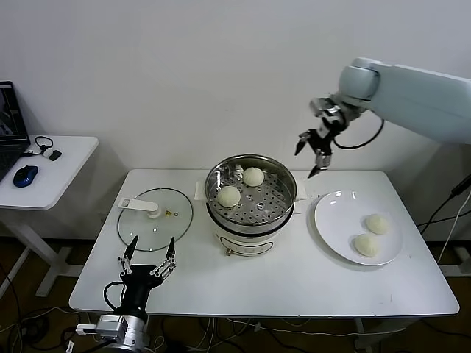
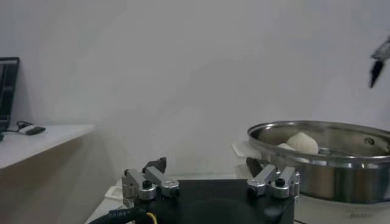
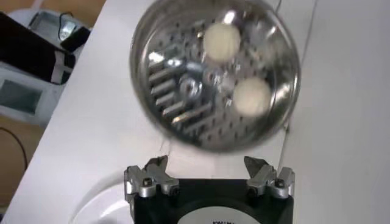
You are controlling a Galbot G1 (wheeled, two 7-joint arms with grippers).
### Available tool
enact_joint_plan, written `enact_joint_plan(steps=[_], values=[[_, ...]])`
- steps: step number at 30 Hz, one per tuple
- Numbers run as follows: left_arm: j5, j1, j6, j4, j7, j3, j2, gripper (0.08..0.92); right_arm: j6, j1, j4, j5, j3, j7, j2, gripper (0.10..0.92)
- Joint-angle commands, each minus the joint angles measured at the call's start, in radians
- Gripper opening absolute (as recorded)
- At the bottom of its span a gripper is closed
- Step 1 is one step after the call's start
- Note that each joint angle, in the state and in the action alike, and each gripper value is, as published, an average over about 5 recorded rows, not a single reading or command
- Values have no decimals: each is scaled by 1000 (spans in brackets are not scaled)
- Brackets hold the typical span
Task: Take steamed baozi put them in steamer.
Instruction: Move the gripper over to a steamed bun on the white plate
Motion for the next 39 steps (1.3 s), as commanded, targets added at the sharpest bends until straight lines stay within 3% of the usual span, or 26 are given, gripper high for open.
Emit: enact_joint_plan(steps=[1, 11, 39], values=[[-3, 0, 1, -11, -2, -1, 0, 823, 106, -120, 6, -325, 111, -31, -229, 823], [-4, -2, 11, -21, -6, -6, -3, 823, 110, -374, -3, -484, 258, -35, -278, 823], [-5, 2, 12, -14, -7, -8, -2, 823, 88, -685, -81, -595, 501, -6, -261, 823]])
